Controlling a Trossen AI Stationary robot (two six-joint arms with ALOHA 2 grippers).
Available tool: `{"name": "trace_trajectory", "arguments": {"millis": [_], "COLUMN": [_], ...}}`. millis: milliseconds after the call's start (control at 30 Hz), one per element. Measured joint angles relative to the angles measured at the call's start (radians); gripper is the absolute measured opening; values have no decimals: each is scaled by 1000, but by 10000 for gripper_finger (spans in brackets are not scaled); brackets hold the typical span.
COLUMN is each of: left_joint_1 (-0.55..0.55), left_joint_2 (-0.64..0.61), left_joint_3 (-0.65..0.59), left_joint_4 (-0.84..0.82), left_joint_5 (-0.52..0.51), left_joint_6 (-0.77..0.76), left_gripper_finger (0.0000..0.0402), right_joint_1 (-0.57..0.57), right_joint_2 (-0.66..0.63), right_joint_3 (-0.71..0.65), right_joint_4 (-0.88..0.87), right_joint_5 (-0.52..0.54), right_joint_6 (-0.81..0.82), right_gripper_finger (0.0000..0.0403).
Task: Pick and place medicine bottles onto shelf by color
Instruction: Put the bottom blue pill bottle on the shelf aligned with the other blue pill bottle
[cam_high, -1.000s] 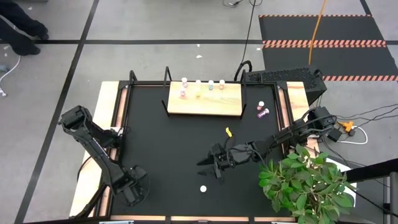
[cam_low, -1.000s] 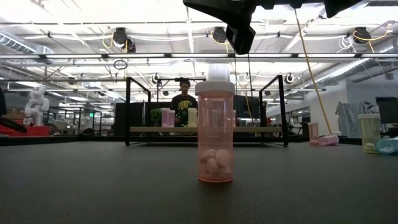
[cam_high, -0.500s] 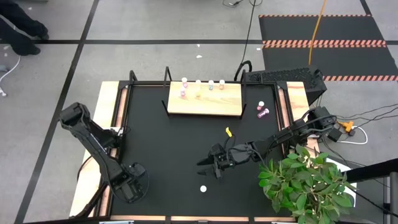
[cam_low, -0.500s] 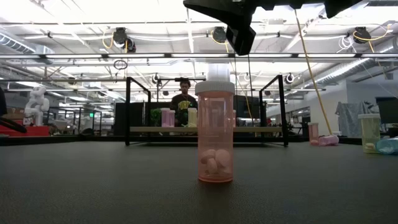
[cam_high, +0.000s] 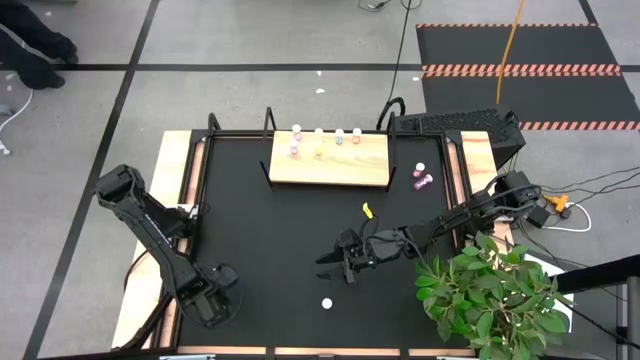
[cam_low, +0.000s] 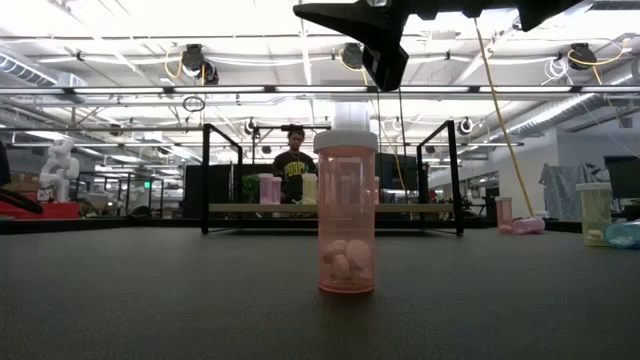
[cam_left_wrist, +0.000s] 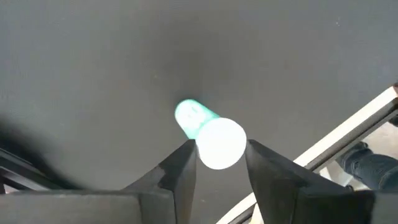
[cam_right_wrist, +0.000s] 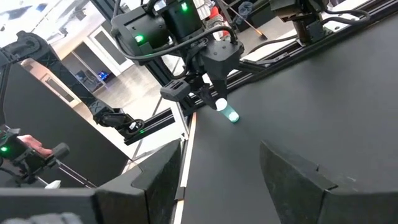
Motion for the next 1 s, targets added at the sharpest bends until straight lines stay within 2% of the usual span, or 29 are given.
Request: {"name": "trace_trajectory", "arguments": {"millis": [333, 700, 1000], "left_joint_1": [0, 0, -2], "left_joint_2": [0, 1, 28], "left_joint_3": [-2, -3, -3], "left_joint_4": [-41, -57, -61], "left_joint_5": [-6, -7, -12], "left_joint_6": [-3, -7, -1], "left_gripper_finger": [137, 207, 214], "right_joint_1": [0, 0, -2], "right_joint_2": [0, 0, 0], "right_joint_3": [0, 0, 0], "right_joint_4": [0, 0, 0], "right_joint_5": [-3, -27, -51], "right_joint_6": [-7, -8, -26], "right_gripper_finger": [210, 210, 210]}}
